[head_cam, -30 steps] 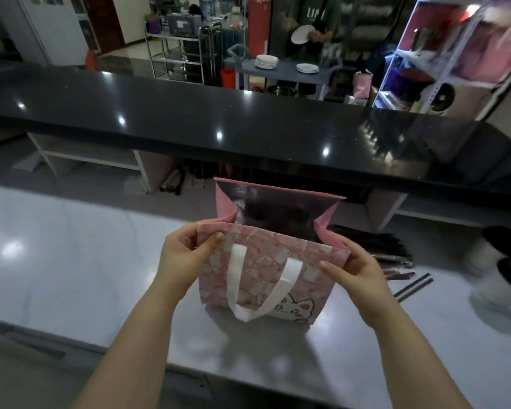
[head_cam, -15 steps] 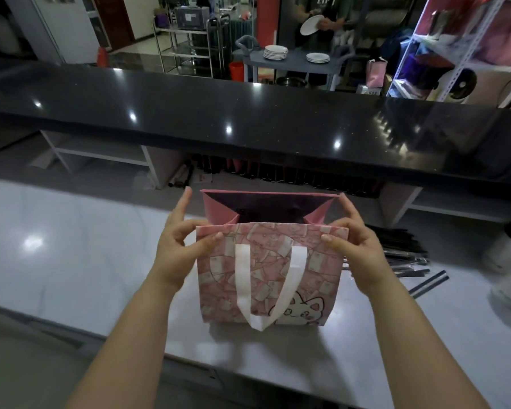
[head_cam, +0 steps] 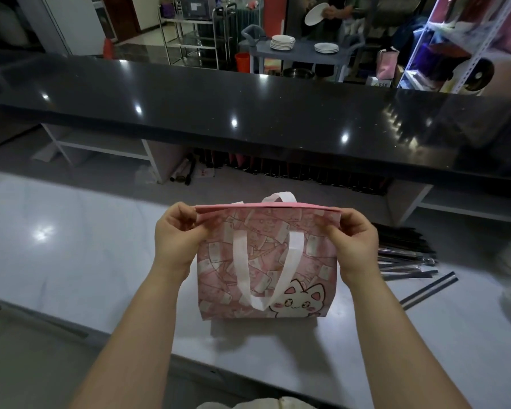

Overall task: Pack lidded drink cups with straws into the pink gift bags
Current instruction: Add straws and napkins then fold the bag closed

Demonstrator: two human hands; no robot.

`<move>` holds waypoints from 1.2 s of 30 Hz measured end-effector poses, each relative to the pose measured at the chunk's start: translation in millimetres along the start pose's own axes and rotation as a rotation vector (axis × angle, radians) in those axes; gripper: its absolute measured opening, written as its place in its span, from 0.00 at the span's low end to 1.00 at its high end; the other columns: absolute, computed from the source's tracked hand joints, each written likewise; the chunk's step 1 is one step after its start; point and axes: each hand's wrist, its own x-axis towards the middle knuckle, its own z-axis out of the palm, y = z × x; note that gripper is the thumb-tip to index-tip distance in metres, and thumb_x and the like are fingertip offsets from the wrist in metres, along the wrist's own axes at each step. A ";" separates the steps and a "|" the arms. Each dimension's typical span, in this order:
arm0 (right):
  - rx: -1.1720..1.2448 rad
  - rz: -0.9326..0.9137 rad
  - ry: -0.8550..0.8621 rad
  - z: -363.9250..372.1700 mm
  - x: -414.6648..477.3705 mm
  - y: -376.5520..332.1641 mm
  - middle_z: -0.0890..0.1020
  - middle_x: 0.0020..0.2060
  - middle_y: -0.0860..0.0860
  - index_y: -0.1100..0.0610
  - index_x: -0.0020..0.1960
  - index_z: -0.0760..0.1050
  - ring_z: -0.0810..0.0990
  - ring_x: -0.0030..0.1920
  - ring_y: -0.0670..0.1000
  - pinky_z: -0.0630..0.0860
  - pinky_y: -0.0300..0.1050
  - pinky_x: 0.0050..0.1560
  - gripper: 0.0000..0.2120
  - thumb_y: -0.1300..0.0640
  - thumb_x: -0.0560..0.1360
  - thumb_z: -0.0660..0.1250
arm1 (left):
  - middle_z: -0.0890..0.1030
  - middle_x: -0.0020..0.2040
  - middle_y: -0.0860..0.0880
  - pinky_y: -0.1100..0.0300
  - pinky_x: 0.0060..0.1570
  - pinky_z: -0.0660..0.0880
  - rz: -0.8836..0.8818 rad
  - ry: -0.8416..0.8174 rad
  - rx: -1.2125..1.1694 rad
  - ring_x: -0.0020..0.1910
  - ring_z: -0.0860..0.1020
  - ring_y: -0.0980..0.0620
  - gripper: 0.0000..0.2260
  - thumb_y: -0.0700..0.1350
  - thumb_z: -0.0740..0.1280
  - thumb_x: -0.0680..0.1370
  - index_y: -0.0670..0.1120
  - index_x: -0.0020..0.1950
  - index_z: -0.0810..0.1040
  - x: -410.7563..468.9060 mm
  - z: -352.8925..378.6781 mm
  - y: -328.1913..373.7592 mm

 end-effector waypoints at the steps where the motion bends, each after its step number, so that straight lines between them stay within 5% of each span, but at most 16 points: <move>1: -0.013 -0.020 0.014 2.0 -0.9 0.0 0.83 0.37 0.44 0.51 0.41 0.80 0.81 0.41 0.45 0.81 0.41 0.44 0.08 0.62 0.68 0.75 | 0.81 0.35 0.52 0.61 0.38 0.80 0.000 0.009 0.005 0.38 0.81 0.54 0.16 0.41 0.79 0.62 0.51 0.34 0.72 0.2 -0.4 0.3; 4: -0.025 -0.047 0.043 6.0 -4.9 -1.4 0.80 0.36 0.45 0.51 0.47 0.74 0.80 0.39 0.45 0.81 0.40 0.43 0.15 0.58 0.65 0.76 | 0.81 0.36 0.53 0.61 0.38 0.79 -0.001 -0.011 0.020 0.39 0.81 0.55 0.19 0.30 0.75 0.67 0.50 0.42 0.70 -0.1 -1.7 3.4; 8: -0.226 -0.258 -0.108 1.2 -1.2 -8.2 0.81 0.45 0.46 0.45 0.58 0.69 0.82 0.48 0.48 0.81 0.41 0.48 0.26 0.69 0.71 0.73 | 0.84 0.44 0.53 0.60 0.41 0.80 0.093 -0.135 0.121 0.46 0.83 0.53 0.26 0.25 0.69 0.68 0.57 0.47 0.81 -0.6 -5.0 13.7; 13: -0.592 -0.510 -0.299 -9.5 9.1 -15.5 0.75 0.51 0.43 0.56 0.50 0.79 0.74 0.55 0.40 0.77 0.33 0.52 0.14 0.73 0.71 0.69 | 0.84 0.46 0.55 0.64 0.49 0.78 0.309 -0.158 0.446 0.49 0.81 0.54 0.22 0.23 0.68 0.67 0.52 0.41 0.84 -2.2 -8.8 21.4; 17: -0.689 -0.475 -0.391 -19.3 11.3 -19.6 0.76 0.55 0.44 0.55 0.52 0.82 0.73 0.57 0.39 0.78 0.38 0.54 0.12 0.67 0.71 0.73 | 0.82 0.46 0.59 0.65 0.54 0.76 0.407 -0.151 0.692 0.50 0.79 0.57 0.11 0.39 0.78 0.68 0.53 0.43 0.83 -2.8 -18.7 26.1; 20: -0.820 -0.519 -0.372 -18.8 11.2 -31.2 0.79 0.56 0.46 0.55 0.53 0.82 0.74 0.58 0.46 0.75 0.49 0.59 0.14 0.60 0.69 0.76 | 0.82 0.48 0.59 0.69 0.57 0.70 0.512 -0.107 0.832 0.51 0.77 0.61 0.10 0.54 0.76 0.68 0.50 0.43 0.83 -5.4 -14.2 31.2; 23: -0.967 -0.715 -0.296 2.1 7.7 -42.4 0.83 0.49 0.50 0.58 0.52 0.82 0.79 0.52 0.53 0.72 0.52 0.57 0.12 0.60 0.68 0.77 | 0.82 0.42 0.55 0.58 0.55 0.71 0.689 -0.053 0.929 0.44 0.78 0.57 0.11 0.52 0.77 0.69 0.46 0.39 0.82 -7.2 8.1 32.6; 26: -1.001 -0.608 -0.332 37.9 -1.0 -48.8 0.83 0.47 0.49 0.55 0.57 0.80 0.78 0.50 0.54 0.72 0.53 0.54 0.14 0.60 0.71 0.74 | 0.83 0.42 0.55 0.48 0.52 0.68 0.723 -0.053 1.021 0.44 0.79 0.53 0.08 0.48 0.78 0.69 0.48 0.43 0.82 -12.5 41.7 31.4; 29: -1.043 -0.587 -0.380 58.8 -4.5 -45.4 0.83 0.47 0.50 0.55 0.54 0.81 0.76 0.49 0.56 0.71 0.55 0.51 0.09 0.61 0.75 0.68 | 0.84 0.45 0.56 0.51 0.51 0.64 0.730 -0.100 1.103 0.47 0.80 0.53 0.03 0.45 0.72 0.74 0.51 0.47 0.84 -17.9 68.3 28.1; 36: -1.136 -0.522 -0.346 64.6 -0.9 -35.2 0.81 0.42 0.49 0.56 0.46 0.80 0.74 0.45 0.54 0.64 0.47 0.46 0.09 0.67 0.74 0.65 | 0.84 0.41 0.54 0.51 0.50 0.62 0.650 -0.080 1.209 0.43 0.79 0.48 0.11 0.46 0.61 0.78 0.50 0.44 0.84 -21.5 76.2 21.7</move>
